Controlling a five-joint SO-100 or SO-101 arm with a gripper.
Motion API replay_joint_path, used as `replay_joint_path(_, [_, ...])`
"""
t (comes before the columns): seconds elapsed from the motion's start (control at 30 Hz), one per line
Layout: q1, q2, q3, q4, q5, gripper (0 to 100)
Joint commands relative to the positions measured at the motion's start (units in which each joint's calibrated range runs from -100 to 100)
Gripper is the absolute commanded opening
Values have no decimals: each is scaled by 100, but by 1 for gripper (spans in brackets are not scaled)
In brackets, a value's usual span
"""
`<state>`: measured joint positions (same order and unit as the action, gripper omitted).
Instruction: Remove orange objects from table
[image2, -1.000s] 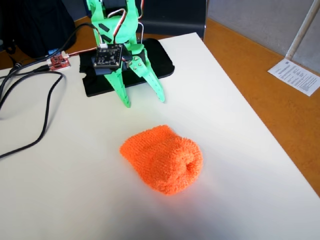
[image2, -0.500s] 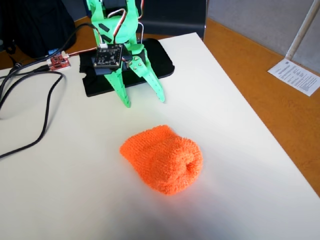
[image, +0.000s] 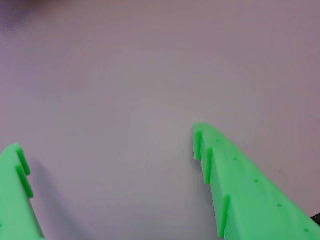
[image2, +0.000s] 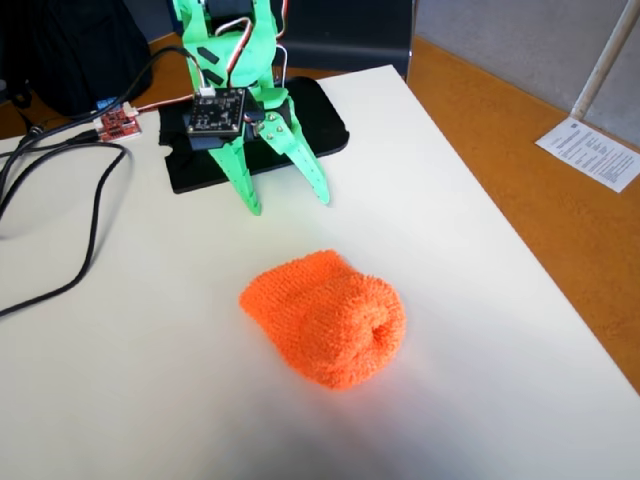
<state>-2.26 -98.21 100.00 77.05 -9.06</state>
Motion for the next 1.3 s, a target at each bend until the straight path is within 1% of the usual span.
replay_joint_path(0.0, [22, -28, -39, -24, 0, 34])
replay_joint_path(0.3, [-89, -36, -39, -24, -20, 34])
replay_joint_path(0.37, [7, -36, -39, -24, -29, 34])
replay_joint_path(0.43, [-7, -36, -39, -24, 151, 34])
replay_joint_path(0.47, [89, -53, -39, -24, 449, 34])
replay_joint_path(0.5, [185, -103, -39, -24, 571, 34])
replay_joint_path(0.53, [133, -128, -39, -32, 513, 34])
replay_joint_path(0.57, [111, -153, -29, -32, 737, 34])
replay_joint_path(0.73, [-140, -128, -39, -32, 576, 34])
replay_joint_path(0.8, [-133, -103, -39, -40, 742, 34])
replay_joint_path(0.83, [-155, -61, -39, -72, 635, 34])
replay_joint_path(0.9, [-96, -44, -29, -121, 728, 34])
replay_joint_path(1.0, [-170, 166, -48, -907, 581, 34])
replay_joint_path(1.07, [-74, 610, -136, -2042, 386, 34])
replay_joint_path(1.1, [-22, 871, -223, -2626, 298, 29])
replay_joint_path(1.13, [30, 1265, -388, -3274, 200, 20])
replay_joint_path(1.17, [74, 1676, -630, -3882, 39, 18])
replay_joint_path(1.2, [89, 2029, -921, -4288, -88, 19])
replay_joint_path(1.27, [118, 2868, -1579, -4628, 88, 20])
